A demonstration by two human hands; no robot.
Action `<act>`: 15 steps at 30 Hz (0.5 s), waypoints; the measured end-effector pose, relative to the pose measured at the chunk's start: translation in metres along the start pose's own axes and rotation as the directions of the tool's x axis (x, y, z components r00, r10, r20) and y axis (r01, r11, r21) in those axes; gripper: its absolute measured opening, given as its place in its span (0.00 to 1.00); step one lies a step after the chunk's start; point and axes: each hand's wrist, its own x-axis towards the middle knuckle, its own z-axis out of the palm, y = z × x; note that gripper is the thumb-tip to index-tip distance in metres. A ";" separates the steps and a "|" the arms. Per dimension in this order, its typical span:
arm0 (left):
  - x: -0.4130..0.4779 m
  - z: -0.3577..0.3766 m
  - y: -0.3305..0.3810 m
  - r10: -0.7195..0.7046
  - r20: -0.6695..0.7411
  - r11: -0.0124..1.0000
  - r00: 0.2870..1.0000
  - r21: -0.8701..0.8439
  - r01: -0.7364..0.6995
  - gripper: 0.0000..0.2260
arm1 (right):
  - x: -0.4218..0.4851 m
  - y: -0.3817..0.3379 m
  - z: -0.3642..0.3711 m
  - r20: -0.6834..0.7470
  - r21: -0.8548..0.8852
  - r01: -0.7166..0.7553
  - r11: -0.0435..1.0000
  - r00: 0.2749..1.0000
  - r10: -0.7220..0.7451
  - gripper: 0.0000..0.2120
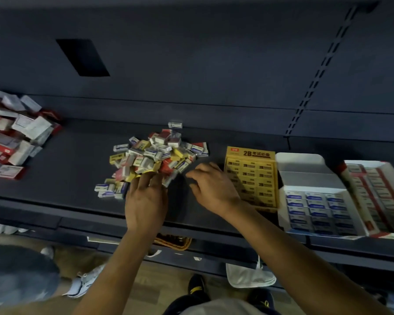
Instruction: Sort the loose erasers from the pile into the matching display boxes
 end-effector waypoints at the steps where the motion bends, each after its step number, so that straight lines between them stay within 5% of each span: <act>1: 0.003 0.001 -0.007 -0.003 -0.003 1.000 1.000 0.007 0.003 0.17 | 0.005 -0.005 0.004 0.009 0.004 0.003 1.000 1.000 -0.003 0.17; 9: 0.016 0.010 -0.034 0.042 -0.007 0.994 0.999 -0.105 -0.042 0.15 | 0.034 -0.020 0.032 0.071 -0.057 0.078 0.995 0.995 -0.074 0.24; 15: 0.017 0.014 -0.045 0.071 -0.036 0.974 0.997 -0.212 -0.077 0.15 | 0.034 -0.020 0.041 -0.024 -0.074 0.030 0.997 0.999 -0.032 0.19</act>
